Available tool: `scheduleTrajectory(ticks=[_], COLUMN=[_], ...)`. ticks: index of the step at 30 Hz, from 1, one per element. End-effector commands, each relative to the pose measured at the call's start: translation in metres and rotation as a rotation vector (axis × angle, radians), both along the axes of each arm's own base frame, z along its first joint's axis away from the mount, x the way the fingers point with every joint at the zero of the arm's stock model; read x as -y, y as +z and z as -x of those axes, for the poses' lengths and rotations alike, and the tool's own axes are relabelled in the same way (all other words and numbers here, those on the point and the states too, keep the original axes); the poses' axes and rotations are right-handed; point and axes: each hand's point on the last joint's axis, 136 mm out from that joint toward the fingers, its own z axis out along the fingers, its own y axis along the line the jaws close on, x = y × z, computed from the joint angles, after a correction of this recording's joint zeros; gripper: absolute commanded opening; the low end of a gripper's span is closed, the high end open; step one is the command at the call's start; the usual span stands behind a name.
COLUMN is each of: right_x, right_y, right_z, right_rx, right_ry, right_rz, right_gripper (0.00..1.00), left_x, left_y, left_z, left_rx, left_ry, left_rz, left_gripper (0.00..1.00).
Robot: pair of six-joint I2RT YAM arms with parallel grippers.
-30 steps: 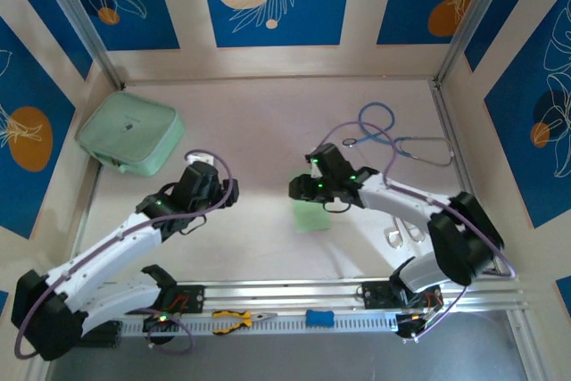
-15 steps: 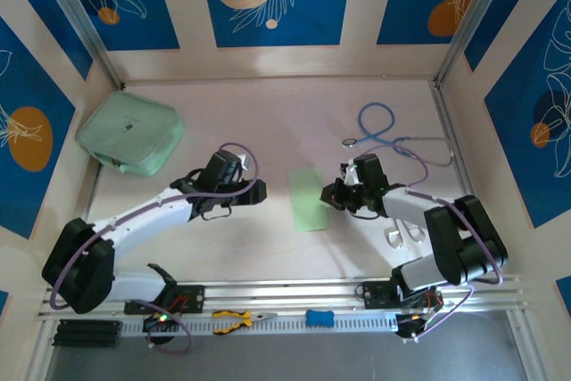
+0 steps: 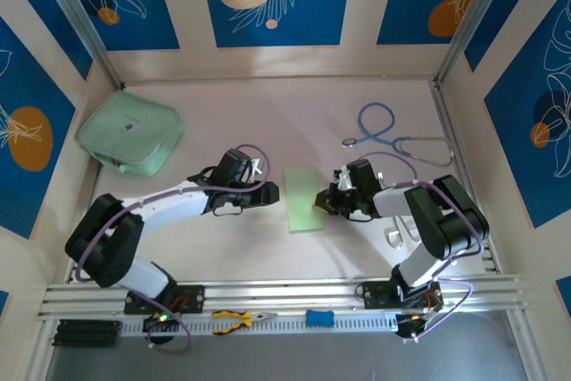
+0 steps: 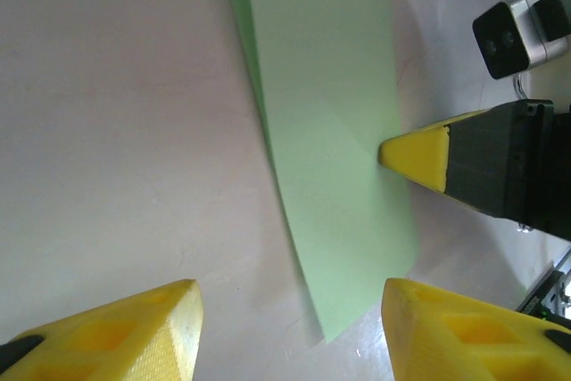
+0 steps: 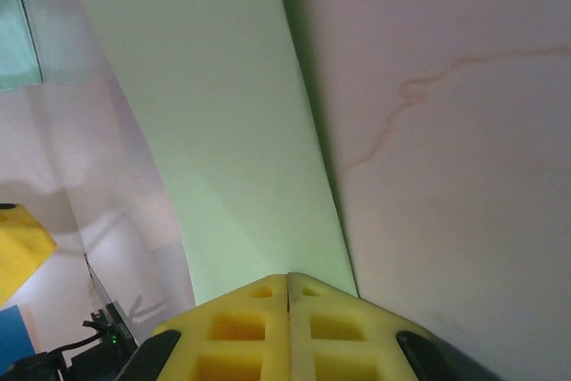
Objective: Fold a paper plane with a square sheet of paper (pick it up from the middle)
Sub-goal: Third fold the triangle at the center of the table.
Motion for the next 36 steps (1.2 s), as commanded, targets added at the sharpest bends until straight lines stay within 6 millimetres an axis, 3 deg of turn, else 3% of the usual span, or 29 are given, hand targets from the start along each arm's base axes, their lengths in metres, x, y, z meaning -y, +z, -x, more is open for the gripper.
scheduleTrajectory(ticks=[1,6,13,21,32,36], right_x=[-0.005,-0.009,-0.009,-0.008,-0.005,-0.004], right_y=[-0.033,-0.036,-0.035,-0.035,-0.035,-0.036], right_z=[0.033,0.034,0.036,0.037,0.040,0.040], right_rx=[-0.135,-0.147,-0.153,-0.157,-0.167,-0.168], right_ry=[0.011,0.012,0.012,0.012,0.004,0.000], right_rz=[0.088,0.118,0.122,0.130,0.149,0.154], right_gripper=[0.04,0.04,0.04,0.04,0.04,0.04], left_x=[0.017,0.023,0.021,0.028,0.026,0.027], left_y=[0.008,-0.012,-0.033,-0.042,-0.056,-0.056], left_z=[-0.007,-0.006,-0.008,-0.007,-0.002,-0.001], left_rx=[-0.027,-0.108,-0.162,-0.209,-0.264,-0.276], left_ry=[-0.020,-0.019,0.007,0.014,0.043,0.053], left_rz=[0.072,0.072,0.028,0.058,0.056,0.069], left_gripper=[0.54,0.48,0.47,0.39,0.37,0.31])
